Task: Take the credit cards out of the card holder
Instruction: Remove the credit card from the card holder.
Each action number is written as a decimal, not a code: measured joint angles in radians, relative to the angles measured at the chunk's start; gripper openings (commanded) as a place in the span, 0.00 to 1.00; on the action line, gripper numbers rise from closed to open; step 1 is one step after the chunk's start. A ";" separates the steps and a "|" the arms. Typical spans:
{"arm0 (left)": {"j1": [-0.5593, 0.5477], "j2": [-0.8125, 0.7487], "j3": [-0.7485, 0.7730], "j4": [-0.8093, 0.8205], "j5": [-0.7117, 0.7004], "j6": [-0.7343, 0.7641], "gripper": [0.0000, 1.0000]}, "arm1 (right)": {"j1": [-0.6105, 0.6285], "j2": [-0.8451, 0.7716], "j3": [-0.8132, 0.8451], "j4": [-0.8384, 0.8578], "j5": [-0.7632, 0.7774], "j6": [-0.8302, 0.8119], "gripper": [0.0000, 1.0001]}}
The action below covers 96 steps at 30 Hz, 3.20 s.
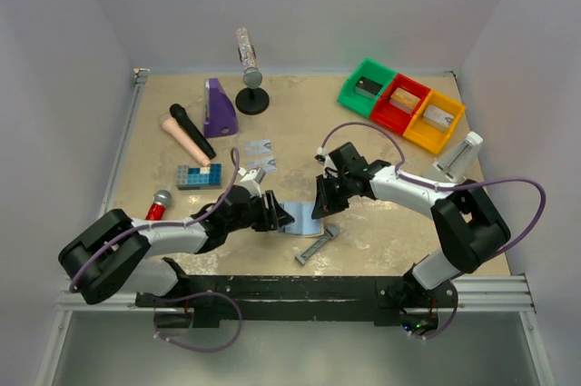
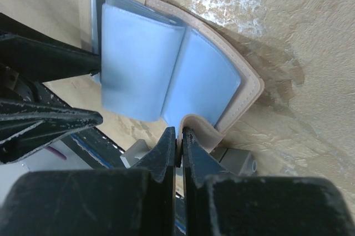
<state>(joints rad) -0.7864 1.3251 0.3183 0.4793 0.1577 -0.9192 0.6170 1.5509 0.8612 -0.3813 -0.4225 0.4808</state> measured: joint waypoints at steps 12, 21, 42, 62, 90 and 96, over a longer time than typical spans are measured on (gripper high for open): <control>0.000 0.057 0.041 0.123 0.107 0.006 0.55 | 0.000 0.000 0.000 0.000 0.000 0.000 0.00; 0.000 0.007 0.029 0.090 0.061 0.005 0.54 | 0.000 0.000 0.000 -0.002 0.002 -0.002 0.00; 0.058 -0.350 -0.035 -0.302 -0.241 -0.003 0.56 | 0.005 -0.031 0.057 -0.149 0.143 -0.039 0.41; 0.066 -0.188 -0.035 -0.119 -0.161 -0.005 0.36 | 0.010 0.050 -0.016 0.179 -0.118 0.073 0.19; 0.066 -0.086 -0.072 -0.056 -0.170 -0.032 0.27 | 0.011 0.120 -0.026 0.241 -0.124 0.139 0.48; 0.066 -0.085 -0.097 -0.039 -0.171 -0.040 0.26 | 0.011 0.118 -0.026 0.271 -0.126 0.167 0.48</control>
<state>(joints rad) -0.7204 1.2396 0.2214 0.4408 -0.0132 -0.9588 0.6285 1.6691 0.8352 -0.1101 -0.5484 0.6483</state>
